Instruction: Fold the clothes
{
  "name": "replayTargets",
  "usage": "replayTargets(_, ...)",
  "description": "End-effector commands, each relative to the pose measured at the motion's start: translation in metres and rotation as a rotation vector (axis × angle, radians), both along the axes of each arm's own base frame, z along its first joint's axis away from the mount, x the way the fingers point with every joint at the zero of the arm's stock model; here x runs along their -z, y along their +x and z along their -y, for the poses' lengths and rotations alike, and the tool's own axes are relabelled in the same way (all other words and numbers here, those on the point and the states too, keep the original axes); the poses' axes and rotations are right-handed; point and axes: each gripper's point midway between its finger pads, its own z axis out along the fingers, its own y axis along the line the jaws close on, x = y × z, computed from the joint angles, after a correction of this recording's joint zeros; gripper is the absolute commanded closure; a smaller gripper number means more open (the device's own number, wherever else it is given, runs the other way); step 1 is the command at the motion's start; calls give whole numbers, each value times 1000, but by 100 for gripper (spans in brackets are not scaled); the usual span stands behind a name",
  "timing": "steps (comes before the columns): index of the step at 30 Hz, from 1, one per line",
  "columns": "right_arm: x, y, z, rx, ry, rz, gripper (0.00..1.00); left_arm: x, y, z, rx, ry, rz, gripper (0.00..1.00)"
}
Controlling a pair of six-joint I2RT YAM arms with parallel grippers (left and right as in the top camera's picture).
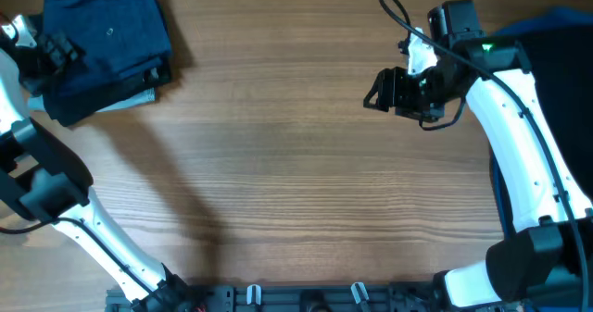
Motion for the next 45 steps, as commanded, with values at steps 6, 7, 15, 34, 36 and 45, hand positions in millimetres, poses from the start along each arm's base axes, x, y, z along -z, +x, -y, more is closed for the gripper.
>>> replayTargets(6, -1, -6, -4, -48, -12, 14, 28, 19, -22, -20, -98, 36, -109, 13)
replayTargets(7, 0, -6, -4, -54, -13, 15, 28, 20, -22, -20, -99, 35, -111, 13)
replayTargets(15, -1, -6, -4, -55, -13, 17, 28, 49, -27, -17, -95, 10, -150, 19)
replayTargets(34, -1, -6, -4, -55, -13, 16, 28, -6, -34, -20, -200, 36, -105, 96)
replayTargets(36, -1, -5, -4, -55, -13, 19, 28, -12, -38, -18, -206, 30, -111, 96)
replayTargets(45, -1, -5, -5, -55, -12, 20, 28, -24, -57, -21, -342, 32, -165, 96)
